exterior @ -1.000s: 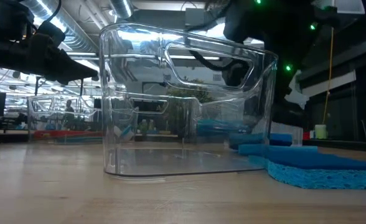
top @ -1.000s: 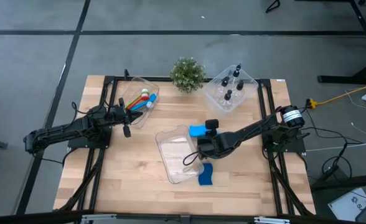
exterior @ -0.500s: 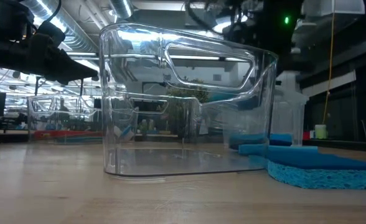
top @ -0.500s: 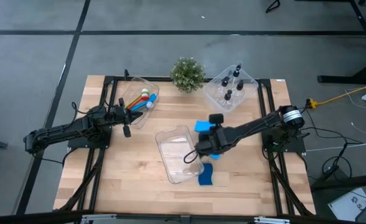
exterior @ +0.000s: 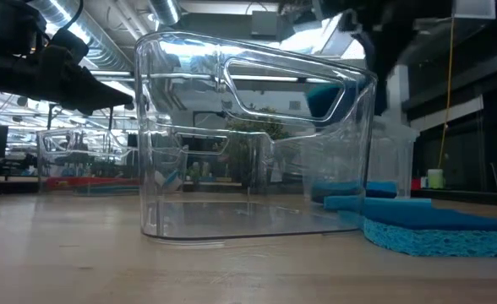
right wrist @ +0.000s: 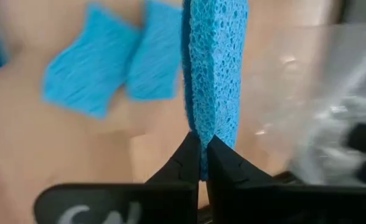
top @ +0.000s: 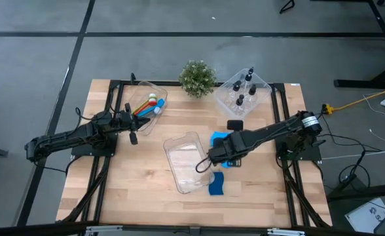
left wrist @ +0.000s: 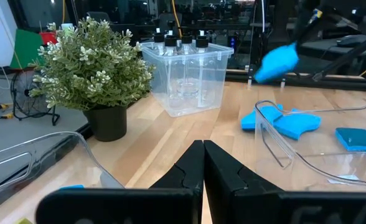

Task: Pick & Place Kitchen Sink Supplies
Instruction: Put the sponge into the bottom transparent bin

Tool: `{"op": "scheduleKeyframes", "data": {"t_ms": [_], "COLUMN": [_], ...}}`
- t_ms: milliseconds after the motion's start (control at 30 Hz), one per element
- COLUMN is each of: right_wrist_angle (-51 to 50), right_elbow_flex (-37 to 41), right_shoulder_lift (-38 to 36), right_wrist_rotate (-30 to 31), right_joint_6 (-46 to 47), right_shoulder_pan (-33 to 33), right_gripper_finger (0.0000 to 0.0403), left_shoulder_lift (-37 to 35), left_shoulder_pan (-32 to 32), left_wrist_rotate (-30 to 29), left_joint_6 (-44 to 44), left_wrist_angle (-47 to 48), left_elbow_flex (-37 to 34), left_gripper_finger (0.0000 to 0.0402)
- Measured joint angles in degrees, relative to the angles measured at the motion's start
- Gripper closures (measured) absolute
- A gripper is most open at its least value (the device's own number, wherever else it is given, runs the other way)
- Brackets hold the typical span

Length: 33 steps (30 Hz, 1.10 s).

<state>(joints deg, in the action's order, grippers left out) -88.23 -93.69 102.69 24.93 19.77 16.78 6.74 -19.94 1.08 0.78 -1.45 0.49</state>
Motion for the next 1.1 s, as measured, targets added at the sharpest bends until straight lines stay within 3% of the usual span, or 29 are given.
{"op": "scheduleKeyframes", "data": {"t_ms": [133, 467, 633, 900, 1100], "right_wrist_angle": [2.0, 3.2, 4.9, 26.6, 34.9], "right_elbow_flex": [4.6, 17.1, 24.1, 35.4, 43.2], "right_shoulder_lift": [-3.8, -18.6, -22.5, -23.8, -23.8], "right_wrist_rotate": [-7.6, -34.4, -43.5, -32.9, -24.7], "right_joint_6": [1.3, 23.6, 31.1, 26.2, 33.2], "right_shoulder_pan": [0.9, 0.8, 1.2, 1.6, 1.7], "right_gripper_finger": [0.0394, 0.0394, 0.0394, 0.0392, 0.0389], "left_shoulder_lift": [0.0, 0.0, 0.0, 0.0, 0.0], "left_shoulder_pan": [0.0, 0.0, 0.0, 0.0, 0.0], "left_wrist_rotate": [0.0, 0.0, 0.0, 0.0, 0.0], "left_joint_6": [0.0, 0.0, 0.0, 0.0, 0.0], "left_wrist_angle": [0.0, 0.0, 0.0, 0.0, 0.0], "left_elbow_flex": [0.0, 0.0, 0.0, 0.0, 0.0], "left_gripper_finger": [0.04, 0.04, 0.04, 0.04, 0.04]}}
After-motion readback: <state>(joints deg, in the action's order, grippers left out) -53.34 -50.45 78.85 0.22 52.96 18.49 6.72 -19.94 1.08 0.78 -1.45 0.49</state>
